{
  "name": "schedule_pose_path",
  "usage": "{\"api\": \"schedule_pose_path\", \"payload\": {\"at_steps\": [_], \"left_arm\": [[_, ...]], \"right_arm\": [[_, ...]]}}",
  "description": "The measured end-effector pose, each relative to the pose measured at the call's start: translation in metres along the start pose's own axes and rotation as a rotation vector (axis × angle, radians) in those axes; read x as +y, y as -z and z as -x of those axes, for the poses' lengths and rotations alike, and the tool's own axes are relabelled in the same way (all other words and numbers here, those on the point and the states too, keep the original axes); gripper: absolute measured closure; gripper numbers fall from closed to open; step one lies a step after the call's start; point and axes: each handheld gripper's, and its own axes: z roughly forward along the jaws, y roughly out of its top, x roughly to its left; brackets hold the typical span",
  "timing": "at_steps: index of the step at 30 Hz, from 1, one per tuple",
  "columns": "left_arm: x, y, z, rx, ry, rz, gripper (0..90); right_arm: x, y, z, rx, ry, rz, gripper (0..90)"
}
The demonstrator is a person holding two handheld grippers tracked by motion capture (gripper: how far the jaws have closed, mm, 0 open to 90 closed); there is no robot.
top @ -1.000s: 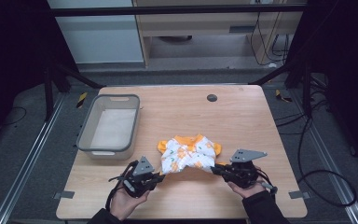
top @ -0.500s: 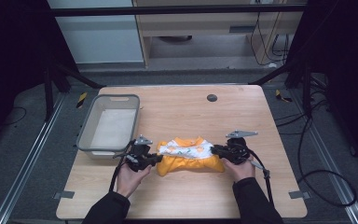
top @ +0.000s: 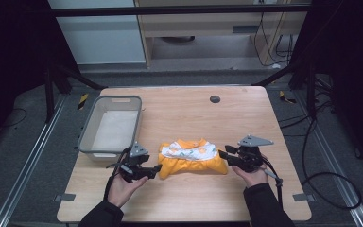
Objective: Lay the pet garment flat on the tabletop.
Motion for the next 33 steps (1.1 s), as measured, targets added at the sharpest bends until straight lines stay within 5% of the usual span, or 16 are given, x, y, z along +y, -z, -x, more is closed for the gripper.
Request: {"api": "schedule_pose_path", "payload": {"at_steps": [6, 14, 19, 24, 28, 33], "left_arm": [[-0.019, -0.006, 0.007, -0.002, -0.014, -0.031, 35.9], [-0.019, -0.016, 0.015, 0.007, -0.04, -0.037, 48.5], [-0.017, -0.019, 0.015, -0.007, -0.028, -0.037, 68.8], [-0.017, -0.021, 0.015, -0.032, -0.016, -0.051, 85.4], [-0.016, -0.02, 0.015, -0.044, -0.019, -0.053, 87.1], [-0.013, -0.008, 0.014, -0.063, -0.009, -0.026, 88.0]], "right_arm": [[-0.024, 0.015, -0.005, 0.017, 0.025, -0.036, 51.5], [-0.044, -0.003, -0.007, 0.008, 0.049, -0.118, 49.8], [-0.045, -0.018, -0.007, 0.007, 0.049, -0.144, 52.1], [-0.045, -0.021, -0.007, 0.026, 0.049, -0.165, 62.3], [-0.043, -0.018, -0.007, 0.05, 0.039, -0.19, 83.5], [-0.036, -0.009, -0.01, 0.092, 0.031, -0.18, 86.0]]}}
